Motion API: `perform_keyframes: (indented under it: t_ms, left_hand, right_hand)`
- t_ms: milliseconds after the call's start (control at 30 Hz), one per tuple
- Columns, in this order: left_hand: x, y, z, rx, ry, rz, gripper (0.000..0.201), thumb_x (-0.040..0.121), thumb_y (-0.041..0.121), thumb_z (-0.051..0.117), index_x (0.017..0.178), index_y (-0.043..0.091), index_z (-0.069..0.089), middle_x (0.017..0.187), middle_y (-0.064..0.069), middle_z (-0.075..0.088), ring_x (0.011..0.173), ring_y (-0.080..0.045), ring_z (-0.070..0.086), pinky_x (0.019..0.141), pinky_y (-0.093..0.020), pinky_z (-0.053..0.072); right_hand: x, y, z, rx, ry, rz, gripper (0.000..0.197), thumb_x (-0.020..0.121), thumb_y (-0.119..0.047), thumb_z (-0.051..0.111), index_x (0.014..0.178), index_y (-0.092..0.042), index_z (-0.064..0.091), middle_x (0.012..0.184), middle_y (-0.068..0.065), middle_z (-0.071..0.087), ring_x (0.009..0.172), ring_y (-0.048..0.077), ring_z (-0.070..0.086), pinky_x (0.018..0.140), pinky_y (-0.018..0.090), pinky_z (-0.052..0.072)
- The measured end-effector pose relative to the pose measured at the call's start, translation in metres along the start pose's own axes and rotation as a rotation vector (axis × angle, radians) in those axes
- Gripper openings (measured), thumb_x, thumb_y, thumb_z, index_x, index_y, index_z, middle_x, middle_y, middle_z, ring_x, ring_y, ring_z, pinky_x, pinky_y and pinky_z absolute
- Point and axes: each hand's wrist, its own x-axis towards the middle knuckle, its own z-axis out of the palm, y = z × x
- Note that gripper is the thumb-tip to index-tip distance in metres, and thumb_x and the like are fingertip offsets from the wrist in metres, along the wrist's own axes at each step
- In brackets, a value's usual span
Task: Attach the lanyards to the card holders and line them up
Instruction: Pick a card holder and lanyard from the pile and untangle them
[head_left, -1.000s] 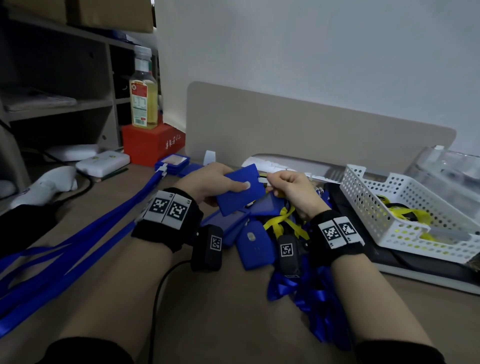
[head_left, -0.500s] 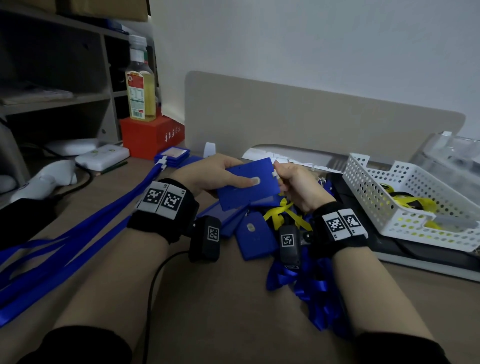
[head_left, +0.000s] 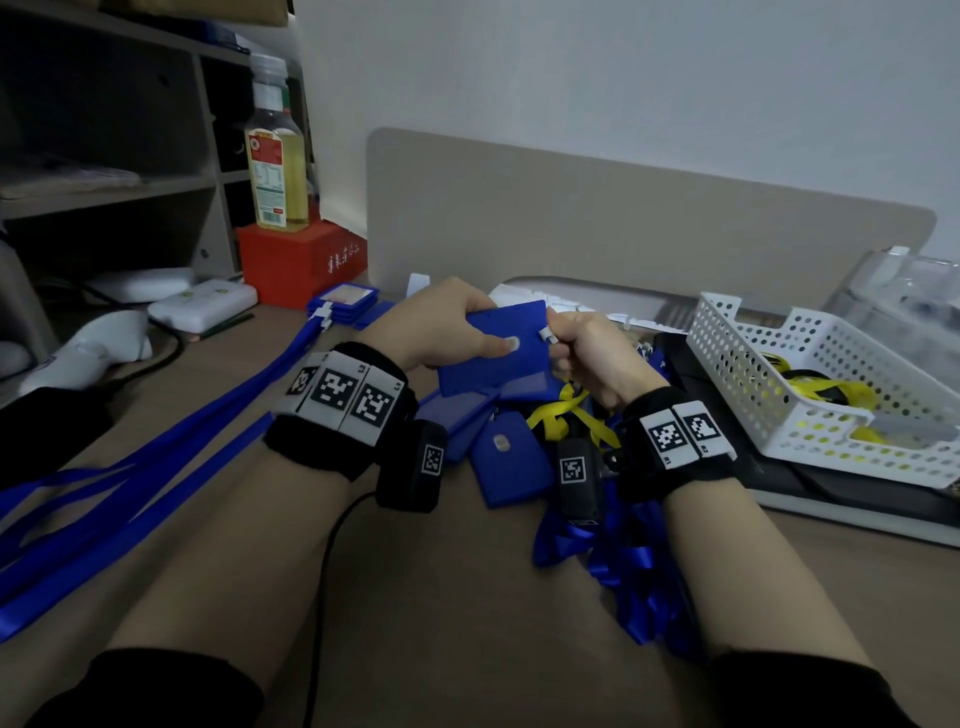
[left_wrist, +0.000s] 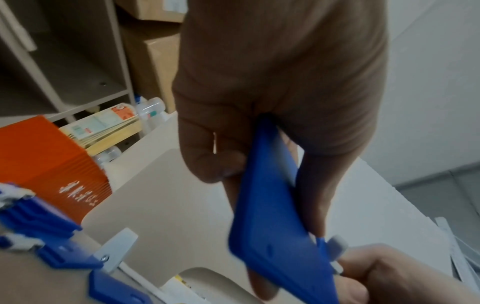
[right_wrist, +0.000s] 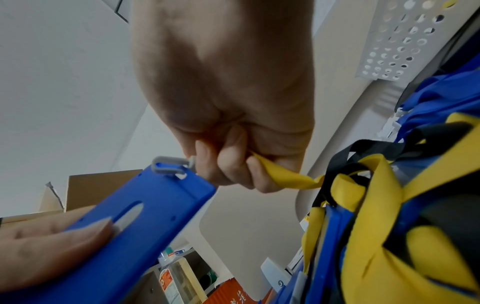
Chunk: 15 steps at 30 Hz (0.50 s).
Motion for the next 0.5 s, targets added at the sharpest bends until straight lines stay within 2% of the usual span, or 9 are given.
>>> perform_keyframes:
  t_ms: [67,133,233,300,367,433,500]
  left_hand:
    - [0.001,0.001,0.000,0.206,0.076,0.020,0.024,0.087,0.041,0.064,0.094,0.018,0.069,0.083,0.002,0.066,0.080,-0.019,0.063,0.066,-0.034,0.047]
    - [0.002,0.001,0.001,0.330,0.146,0.028,0.021,0.089,0.041,0.061,0.093,0.021,0.067,0.078,0.007,0.061,0.072,-0.013,0.057,0.060,-0.028,0.039]
    - [0.005,0.000,0.002,0.259,0.211,0.035,0.027,0.092,0.039,0.057,0.078,0.017,0.059,0.068,0.005,0.055,0.062,-0.010,0.051,0.051,-0.026,0.031]
    - [0.006,0.001,0.003,0.109,0.276,0.037,0.033,0.093,0.038,0.057,0.069,0.017,0.050,0.066,0.003,0.054,0.060,-0.012,0.051,0.051,-0.026,0.032]
    - [0.008,0.001,0.007,-0.216,0.304,0.036,0.029,0.094,0.036,0.058,0.076,0.013,0.055,0.070,0.000,0.058,0.062,-0.014,0.055,0.054,-0.026,0.040]
    - [0.010,0.004,0.016,-0.646,0.218,-0.010,0.026,0.094,0.035,0.060,0.097,0.009,0.062,0.085,-0.004,0.066,0.073,-0.017,0.064,0.065,-0.032,0.052]
    - [0.014,0.010,0.028,-0.937,0.072,-0.053,0.025,0.096,0.034,0.057,0.106,0.012,0.061,0.092,-0.003,0.067,0.077,-0.016,0.066,0.072,-0.037,0.055]
  right_hand:
    - [0.001,0.000,0.001,-0.036,0.042,0.021,0.034,0.101,-0.022,0.042,0.068,-0.015,0.051,0.047,-0.007,0.034,0.043,0.009,0.022,0.047,0.023,0.018]
    - [0.002,-0.001,0.002,-0.055,0.069,0.020,0.033,0.101,-0.025,0.042,0.076,-0.014,0.060,0.046,-0.007,0.036,0.043,0.009,0.023,0.044,0.021,0.020]
    - [0.004,-0.006,0.003,0.077,0.120,0.003,0.033,0.103,-0.024,0.037,0.089,-0.013,0.064,0.044,-0.010,0.036,0.042,0.007,0.027,0.046,0.020,0.023]
    - [0.004,-0.012,-0.001,0.263,0.131,-0.022,0.034,0.105,-0.023,0.030,0.095,-0.012,0.061,0.044,-0.011,0.034,0.039,0.005,0.027,0.044,0.018,0.025]
    - [0.003,-0.018,-0.007,0.455,0.134,-0.051,0.029,0.104,-0.020,0.030,0.097,-0.014,0.056,0.046,-0.010,0.034,0.038,0.004,0.026,0.044,0.016,0.027]
    - [0.004,-0.023,-0.012,0.601,0.131,-0.073,0.022,0.102,-0.017,0.033,0.096,-0.016,0.054,0.050,-0.008,0.037,0.040,0.006,0.027,0.048,0.018,0.029]
    - [0.004,-0.025,-0.015,0.736,0.096,-0.088,0.018,0.101,-0.017,0.036,0.094,-0.018,0.053,0.055,-0.007,0.038,0.043,0.007,0.028,0.053,0.020,0.029]
